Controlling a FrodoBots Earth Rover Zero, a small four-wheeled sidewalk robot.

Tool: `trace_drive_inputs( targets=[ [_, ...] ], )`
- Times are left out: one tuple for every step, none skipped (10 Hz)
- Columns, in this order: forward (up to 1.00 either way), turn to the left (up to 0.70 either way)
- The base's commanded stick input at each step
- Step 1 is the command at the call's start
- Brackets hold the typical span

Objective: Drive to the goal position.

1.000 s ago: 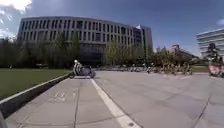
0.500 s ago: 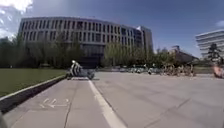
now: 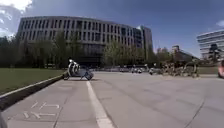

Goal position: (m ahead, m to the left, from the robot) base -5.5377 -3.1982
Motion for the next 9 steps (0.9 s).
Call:
trace_drive_inputs(
  targets=[
    [0.32, 0.0],
    [0.04, 0.0],
    [0.04, 0.0],
    [0.04, 0.0],
    [0.04, 0.0],
    [0.04, -0.19],
    [0.04, -0.43],
    [0.04, -0.46],
    [0.04, -0.46]
  ],
)
